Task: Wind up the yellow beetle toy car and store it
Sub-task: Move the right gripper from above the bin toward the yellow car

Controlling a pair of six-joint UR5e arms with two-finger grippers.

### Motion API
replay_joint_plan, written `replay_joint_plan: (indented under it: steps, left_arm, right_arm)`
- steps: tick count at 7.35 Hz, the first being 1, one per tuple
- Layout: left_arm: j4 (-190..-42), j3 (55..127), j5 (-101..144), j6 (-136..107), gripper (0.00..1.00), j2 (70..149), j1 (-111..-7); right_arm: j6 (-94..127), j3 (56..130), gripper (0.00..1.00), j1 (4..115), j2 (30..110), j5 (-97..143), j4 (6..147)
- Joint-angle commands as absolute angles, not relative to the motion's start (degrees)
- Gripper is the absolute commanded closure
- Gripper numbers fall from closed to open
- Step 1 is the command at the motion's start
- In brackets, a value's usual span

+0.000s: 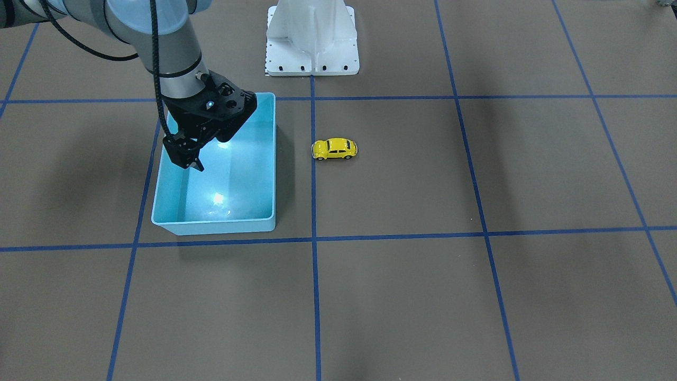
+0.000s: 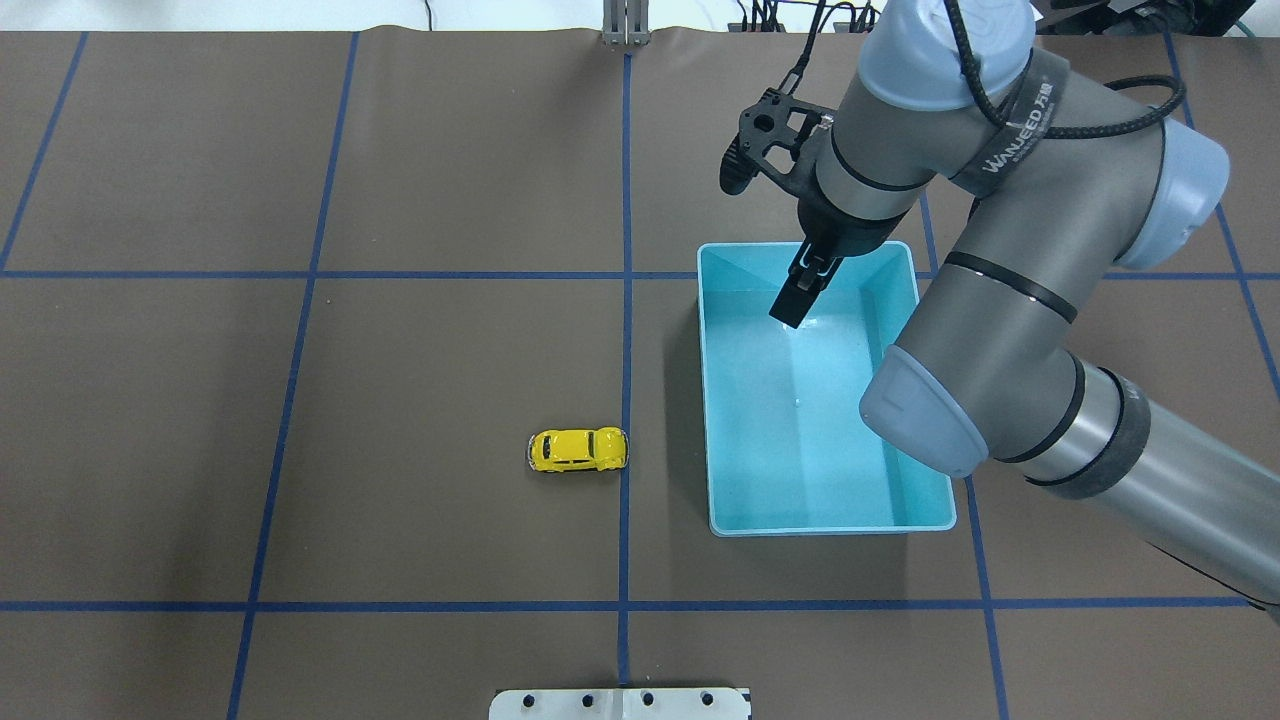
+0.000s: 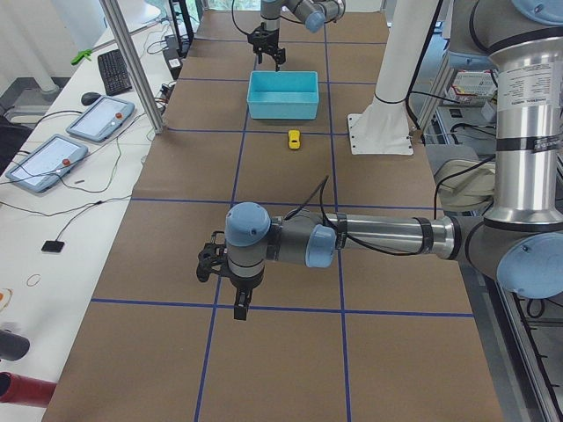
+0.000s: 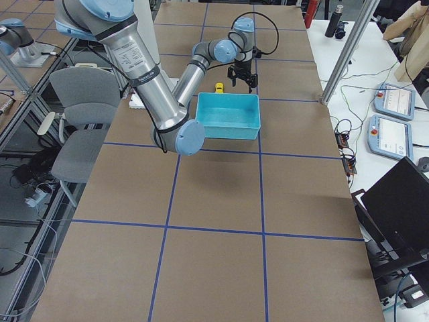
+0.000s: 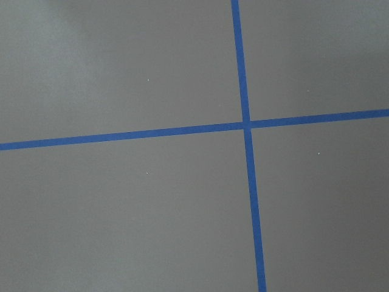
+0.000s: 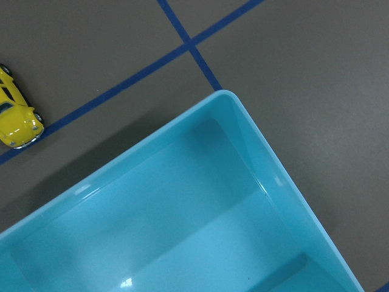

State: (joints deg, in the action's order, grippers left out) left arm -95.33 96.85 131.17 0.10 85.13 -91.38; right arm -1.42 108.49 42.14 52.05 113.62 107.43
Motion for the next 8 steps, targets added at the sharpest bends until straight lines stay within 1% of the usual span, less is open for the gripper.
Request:
replay_joint_plan:
  steps: [1, 2, 4, 6, 7, 8]
  left_arm:
    - [-95.6, 94.5, 131.5, -0.1, 0.00, 85.2, -91.3]
    - [-96.2, 94.0, 131.4, -0.3, 0.00, 85.3, -91.3]
    - [-96.2, 94.0, 131.4, -0.5, 0.00, 85.5, -91.2]
    - [-95.8, 94.0, 131.5, -0.6, 0.00, 86.0, -91.1]
    - [-95.8, 93.6, 131.5, -0.7, 0.00, 86.0, -91.1]
    - [-95.6, 94.0, 131.5, -0.8, 0.00, 86.9, -91.0]
  right_arm:
    - [-6.9, 109.3, 0.00, 41.0, 50.3, 112.7, 107.3]
    - [-7.1, 111.5, 0.00, 40.9, 51.0, 114.3, 108.8]
    - [-6.9, 109.0, 0.00, 37.8, 48.6, 116.5, 106.4]
    - [-6.3, 107.0, 0.00, 34.4, 46.5, 113.0, 105.7]
    - [-6.0, 104.2, 0.00, 31.8, 45.4, 111.6, 101.6]
    - [-5.6, 98.4, 0.00, 31.2, 45.5, 111.7, 94.2]
